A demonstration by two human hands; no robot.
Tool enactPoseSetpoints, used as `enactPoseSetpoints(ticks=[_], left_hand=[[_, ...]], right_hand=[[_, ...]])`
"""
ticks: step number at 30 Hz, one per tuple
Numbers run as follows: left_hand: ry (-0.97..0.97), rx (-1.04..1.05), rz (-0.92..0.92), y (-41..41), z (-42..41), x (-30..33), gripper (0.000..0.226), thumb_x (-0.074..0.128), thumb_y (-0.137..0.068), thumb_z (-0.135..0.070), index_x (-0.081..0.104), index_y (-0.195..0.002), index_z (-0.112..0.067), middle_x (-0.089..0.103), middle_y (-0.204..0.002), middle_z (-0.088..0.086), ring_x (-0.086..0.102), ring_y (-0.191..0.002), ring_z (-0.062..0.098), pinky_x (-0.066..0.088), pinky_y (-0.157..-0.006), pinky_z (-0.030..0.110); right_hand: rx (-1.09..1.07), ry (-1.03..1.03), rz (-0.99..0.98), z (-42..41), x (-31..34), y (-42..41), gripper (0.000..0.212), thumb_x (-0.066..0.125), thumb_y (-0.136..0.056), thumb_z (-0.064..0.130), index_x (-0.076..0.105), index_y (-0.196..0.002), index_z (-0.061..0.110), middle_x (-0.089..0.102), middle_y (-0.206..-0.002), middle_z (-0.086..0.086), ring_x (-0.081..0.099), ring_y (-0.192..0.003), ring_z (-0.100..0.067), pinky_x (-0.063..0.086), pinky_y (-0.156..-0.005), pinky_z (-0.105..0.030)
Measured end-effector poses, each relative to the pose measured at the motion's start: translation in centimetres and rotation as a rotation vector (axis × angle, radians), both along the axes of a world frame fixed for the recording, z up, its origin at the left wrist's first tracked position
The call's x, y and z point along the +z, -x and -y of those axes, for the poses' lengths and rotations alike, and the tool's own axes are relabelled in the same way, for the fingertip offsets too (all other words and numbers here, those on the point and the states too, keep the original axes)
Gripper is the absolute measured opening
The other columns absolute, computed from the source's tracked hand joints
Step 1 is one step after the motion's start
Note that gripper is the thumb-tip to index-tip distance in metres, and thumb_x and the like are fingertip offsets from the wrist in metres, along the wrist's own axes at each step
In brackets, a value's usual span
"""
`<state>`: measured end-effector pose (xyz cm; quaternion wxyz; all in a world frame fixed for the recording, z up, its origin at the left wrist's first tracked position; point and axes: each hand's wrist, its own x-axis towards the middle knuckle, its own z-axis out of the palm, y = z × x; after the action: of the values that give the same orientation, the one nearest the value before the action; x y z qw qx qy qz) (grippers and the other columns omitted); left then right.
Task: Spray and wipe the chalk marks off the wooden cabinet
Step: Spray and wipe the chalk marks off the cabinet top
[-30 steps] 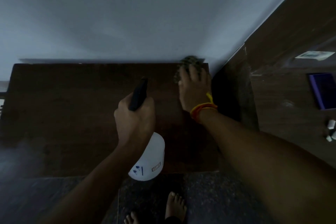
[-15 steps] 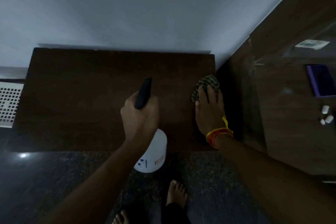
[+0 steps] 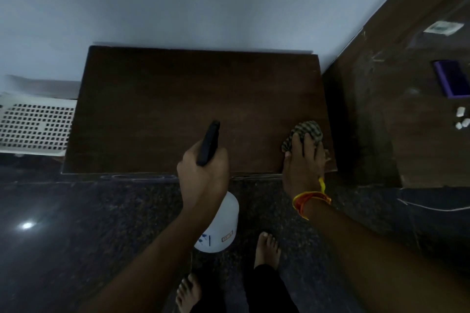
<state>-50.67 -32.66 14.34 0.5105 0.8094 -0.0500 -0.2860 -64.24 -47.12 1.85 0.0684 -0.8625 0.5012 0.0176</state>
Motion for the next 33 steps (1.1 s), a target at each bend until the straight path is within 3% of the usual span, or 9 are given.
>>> enactPoseSetpoints(ticks=[3,6,9,15,22,26,33], left_hand=[[0.013,0.006,0.018,-1.1,-2.4,-0.2,0.028,0.055,-0.088,-0.010,0.047,-0.062,-0.014,0.044,-0.053,0.002,0.038,-0.043,0.009,0.031,-0.040,0.021],[0.024,0.025,0.012,-2.3,-4.2,-0.8,0.028,0.056,-0.089,-0.013,0.046,-0.062,-0.013,0.042,-0.055,0.006,0.039,-0.050,0.020,0.032,-0.048,0.031],[0.025,0.009,0.036,-3.4,-5.2,-1.0,0.033,0.055,-0.089,-0.011,0.041,-0.060,-0.015,0.038,-0.052,0.002,0.032,-0.047,0.015,0.028,-0.044,0.027],[0.040,0.003,0.056,-5.7,-6.8,-1.7,0.031,0.054,-0.088,-0.012,0.041,-0.061,-0.015,0.038,-0.051,-0.001,0.030,-0.041,0.008,0.027,-0.039,0.021],[0.016,0.013,-0.014,-6.2,-9.1,-2.7,0.028,0.055,-0.088,-0.012,0.043,-0.063,-0.011,0.040,-0.057,0.009,0.037,-0.055,0.023,0.033,-0.052,0.036],[0.012,0.015,-0.001,-6.1,-9.8,-3.1,0.027,0.055,-0.090,-0.013,0.045,-0.066,-0.008,0.041,-0.059,0.014,0.040,-0.056,0.024,0.037,-0.053,0.038],[0.005,0.012,0.026,-4.4,-10.6,-3.4,0.030,0.055,-0.091,-0.013,0.042,-0.064,-0.012,0.037,-0.053,0.006,0.033,-0.051,0.020,0.028,-0.048,0.032]], right_hand=[[0.020,-0.039,0.011,-3.3,0.1,-2.5,0.051,0.050,-0.095,0.023,0.038,-0.143,0.011,0.034,-0.149,-0.019,0.028,-0.134,-0.049,0.024,-0.112,-0.057],[0.072,-0.096,0.021,-6.3,0.2,-5.2,0.052,0.043,-0.097,0.025,0.031,-0.146,0.014,0.027,-0.153,-0.017,0.018,-0.139,-0.047,0.018,-0.114,-0.057],[0.090,-0.132,0.065,-7.7,0.2,-7.8,0.052,0.040,-0.098,0.026,0.028,-0.147,0.016,0.023,-0.154,-0.015,0.013,-0.140,-0.047,0.014,-0.115,-0.056],[0.107,-0.063,0.063,-7.1,-1.0,-10.1,0.051,0.041,-0.096,0.027,0.031,-0.145,0.015,0.029,-0.151,-0.016,0.023,-0.137,-0.046,0.018,-0.114,-0.057],[0.156,-0.105,0.011,-10.1,-1.1,-9.2,0.054,0.023,-0.095,0.033,0.032,-0.145,0.015,0.031,-0.151,-0.014,0.024,-0.138,-0.043,0.020,-0.114,-0.055],[0.210,-0.106,-0.001,-8.2,-1.0,-10.0,0.049,0.031,-0.099,0.028,0.028,-0.146,0.017,0.025,-0.153,-0.013,0.019,-0.139,-0.043,0.017,-0.116,-0.053],[0.265,-0.111,-0.021,-7.7,-1.1,-10.1,0.049,0.029,-0.101,0.027,0.022,-0.148,0.017,0.020,-0.155,-0.012,0.015,-0.142,-0.038,0.012,-0.117,-0.050]])
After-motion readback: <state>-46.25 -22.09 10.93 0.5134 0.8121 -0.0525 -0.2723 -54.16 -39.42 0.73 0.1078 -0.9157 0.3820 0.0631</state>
